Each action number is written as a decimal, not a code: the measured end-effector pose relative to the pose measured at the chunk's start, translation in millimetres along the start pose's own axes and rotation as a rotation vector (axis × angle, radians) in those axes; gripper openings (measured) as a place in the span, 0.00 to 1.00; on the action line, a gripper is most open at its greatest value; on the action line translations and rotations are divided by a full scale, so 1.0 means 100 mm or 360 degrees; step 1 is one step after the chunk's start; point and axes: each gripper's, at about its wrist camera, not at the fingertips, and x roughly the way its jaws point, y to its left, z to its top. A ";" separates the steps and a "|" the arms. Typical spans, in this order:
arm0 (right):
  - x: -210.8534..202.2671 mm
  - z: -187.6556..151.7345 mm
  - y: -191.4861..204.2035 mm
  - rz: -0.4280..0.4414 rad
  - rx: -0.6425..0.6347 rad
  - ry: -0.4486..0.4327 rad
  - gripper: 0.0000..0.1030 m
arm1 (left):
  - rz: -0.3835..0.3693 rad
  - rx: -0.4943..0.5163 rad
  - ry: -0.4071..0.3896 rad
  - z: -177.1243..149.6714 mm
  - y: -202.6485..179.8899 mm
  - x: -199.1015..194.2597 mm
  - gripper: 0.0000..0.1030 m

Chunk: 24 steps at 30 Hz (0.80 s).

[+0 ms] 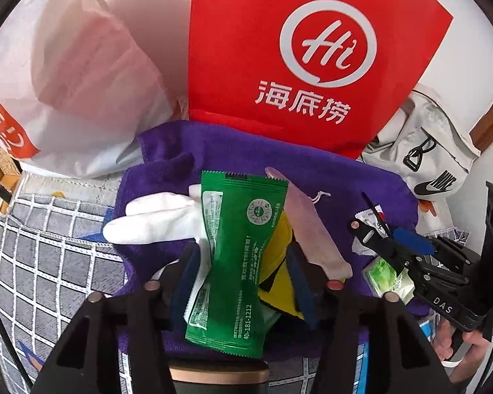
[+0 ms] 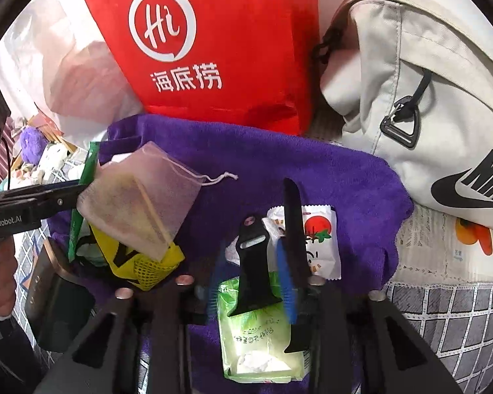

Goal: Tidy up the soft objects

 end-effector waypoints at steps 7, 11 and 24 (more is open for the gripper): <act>-0.29 0.04 0.13 -0.0018 0.0010 -0.0088 0.57 | 0.0063 0.0030 -0.0079 0.00 -0.06 -0.27 0.61; -0.57 0.01 0.20 -0.0033 0.0035 -0.0172 0.76 | 0.0069 0.0004 -0.0110 -0.05 -0.06 -0.49 0.65; -1.49 -0.71 0.37 -0.0158 0.0159 -0.0210 0.78 | 0.0047 0.0088 -0.0209 -0.78 -0.25 -1.44 0.73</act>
